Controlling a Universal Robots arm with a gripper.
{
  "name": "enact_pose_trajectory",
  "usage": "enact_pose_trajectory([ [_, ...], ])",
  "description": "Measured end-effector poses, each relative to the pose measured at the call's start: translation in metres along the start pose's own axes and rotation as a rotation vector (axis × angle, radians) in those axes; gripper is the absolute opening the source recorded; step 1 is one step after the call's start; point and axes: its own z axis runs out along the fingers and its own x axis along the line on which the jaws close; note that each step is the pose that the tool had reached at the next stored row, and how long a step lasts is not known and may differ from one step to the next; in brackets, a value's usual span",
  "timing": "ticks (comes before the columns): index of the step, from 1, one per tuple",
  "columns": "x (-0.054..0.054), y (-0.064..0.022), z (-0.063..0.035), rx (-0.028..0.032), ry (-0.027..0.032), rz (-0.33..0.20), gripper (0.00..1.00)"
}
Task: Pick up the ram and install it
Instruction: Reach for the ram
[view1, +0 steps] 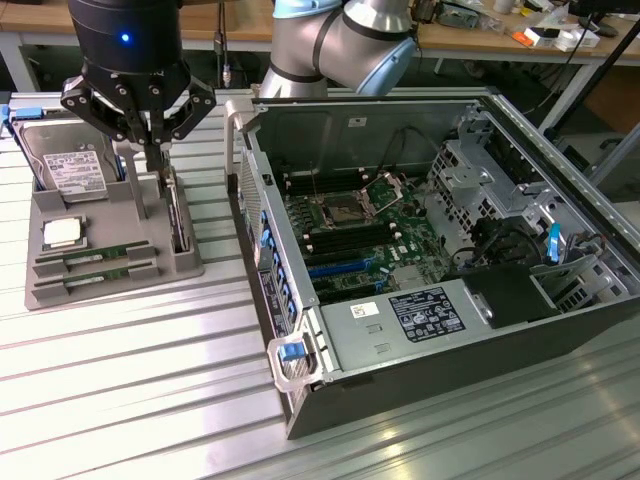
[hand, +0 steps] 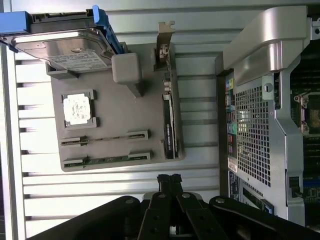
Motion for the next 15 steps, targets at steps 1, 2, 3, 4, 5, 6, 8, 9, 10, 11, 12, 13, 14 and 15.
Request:
enact_pose_trajectory([
  [1,0.0,0.0,0.0,-0.0001,0.0,0.0,0.11],
  [2,0.001,-0.0001,0.0,0.0,0.0,0.0,0.11],
  [3,0.002,-0.0001,0.0,0.0,0.0,0.0,0.11],
  [4,0.002,-0.0001,0.0,0.0,0.0,0.0,0.11],
  [5,0.003,-0.0001,0.0,0.0,0.0,0.0,0.11],
  [6,0.003,-0.0001,0.0,-0.0001,0.0,0.0,0.11],
  [8,0.005,-0.0002,-0.0001,-0.0001,0.0,0.0,0.11],
  [9,0.006,-0.0003,-0.0001,0.0,0.0,0.0,0.11],
  [10,0.007,-0.0003,-0.0001,0.0,0.0,0.0,0.11],
  [11,0.008,-0.0003,-0.0001,0.0,0.0,0.0,0.11],
  [12,0.008,-0.0004,-0.0002,0.0,0.0001,0.0,0.11],
  [13,0.01,-0.0004,-0.0002,0.0,0.0,0.0,0.11],
  [14,0.011,-0.0005,-0.0002,-0.0001,0.0,0.0,0.11],
  [15,0.011,-0.0005,-0.0002,-0.0001,0.0,0.0,0.11],
])
